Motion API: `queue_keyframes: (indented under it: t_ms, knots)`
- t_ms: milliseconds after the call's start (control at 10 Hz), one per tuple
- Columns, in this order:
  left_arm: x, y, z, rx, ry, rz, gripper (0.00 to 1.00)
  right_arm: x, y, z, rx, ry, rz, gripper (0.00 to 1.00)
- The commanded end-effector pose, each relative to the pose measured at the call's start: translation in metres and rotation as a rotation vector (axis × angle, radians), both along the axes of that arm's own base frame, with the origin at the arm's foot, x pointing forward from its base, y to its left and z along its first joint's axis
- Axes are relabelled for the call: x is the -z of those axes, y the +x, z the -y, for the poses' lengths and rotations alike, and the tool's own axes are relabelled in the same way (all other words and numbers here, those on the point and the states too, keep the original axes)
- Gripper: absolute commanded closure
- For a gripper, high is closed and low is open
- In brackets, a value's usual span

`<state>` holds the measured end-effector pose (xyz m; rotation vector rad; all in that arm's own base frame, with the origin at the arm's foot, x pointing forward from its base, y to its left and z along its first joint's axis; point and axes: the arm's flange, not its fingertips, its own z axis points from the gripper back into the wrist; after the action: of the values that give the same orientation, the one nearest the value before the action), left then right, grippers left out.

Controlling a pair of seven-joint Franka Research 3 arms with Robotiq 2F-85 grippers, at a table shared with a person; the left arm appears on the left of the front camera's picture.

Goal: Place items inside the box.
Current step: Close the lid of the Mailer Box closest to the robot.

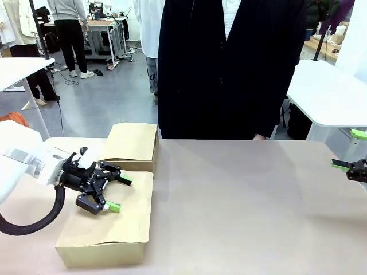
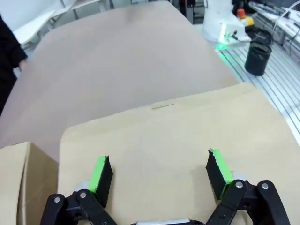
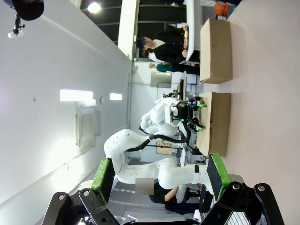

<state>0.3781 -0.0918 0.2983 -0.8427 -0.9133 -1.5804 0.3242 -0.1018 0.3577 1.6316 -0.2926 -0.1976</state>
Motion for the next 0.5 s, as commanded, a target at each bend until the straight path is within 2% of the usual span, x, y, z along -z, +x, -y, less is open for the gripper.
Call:
queue_keyframes:
  t_ms: [0, 200, 300, 400]
  knots:
    - [-0.029, -0.139, -0.038, -0.037, -0.066, -0.076, 0.00, -0.005, 0.001, 0.001, 0.011, 0.023, -0.007, 0.00]
    - [-0.062, -0.144, -0.070, 0.010, -0.143, -0.208, 0.00, -0.005, 0.001, 0.001, 0.011, 0.023, -0.007, 0.00]
    - [-0.070, -0.144, -0.083, -0.017, -0.146, -0.330, 0.00, -0.005, 0.001, 0.001, 0.011, 0.023, -0.007, 0.00]
    - [-0.080, -0.141, -0.095, -0.223, -0.127, -0.557, 0.00, -0.005, 0.001, 0.001, 0.011, 0.023, -0.007, 0.00]
